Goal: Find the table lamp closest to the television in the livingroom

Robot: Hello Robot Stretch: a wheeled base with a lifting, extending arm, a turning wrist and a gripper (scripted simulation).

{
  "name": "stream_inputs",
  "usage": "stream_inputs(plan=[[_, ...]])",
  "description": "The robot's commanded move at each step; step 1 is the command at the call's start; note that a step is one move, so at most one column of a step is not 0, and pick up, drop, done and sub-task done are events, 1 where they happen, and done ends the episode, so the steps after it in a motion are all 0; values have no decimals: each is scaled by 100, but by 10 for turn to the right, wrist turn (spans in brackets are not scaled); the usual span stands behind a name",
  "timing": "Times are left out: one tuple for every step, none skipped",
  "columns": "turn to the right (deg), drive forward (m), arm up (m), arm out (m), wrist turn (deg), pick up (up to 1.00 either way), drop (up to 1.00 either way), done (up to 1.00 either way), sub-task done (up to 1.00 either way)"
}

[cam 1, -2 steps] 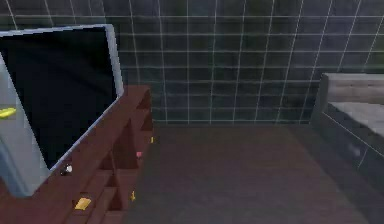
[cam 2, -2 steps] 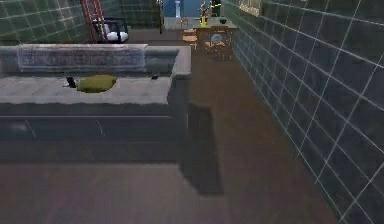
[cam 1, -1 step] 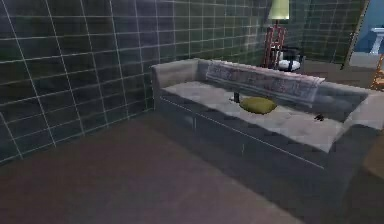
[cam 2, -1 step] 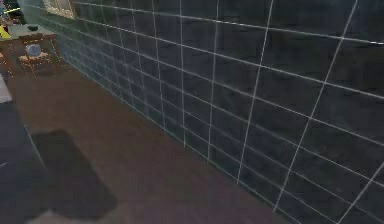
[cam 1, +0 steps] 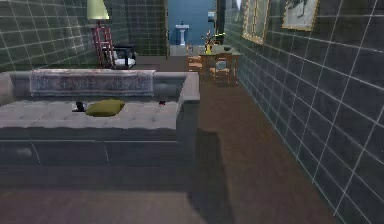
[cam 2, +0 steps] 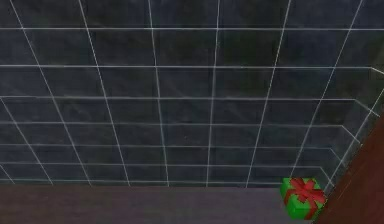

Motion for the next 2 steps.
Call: stream_inputs(plan=[[150,0,0,0,0,0,0,0,0],[0,100,0,0,0,0,0,0,0]])
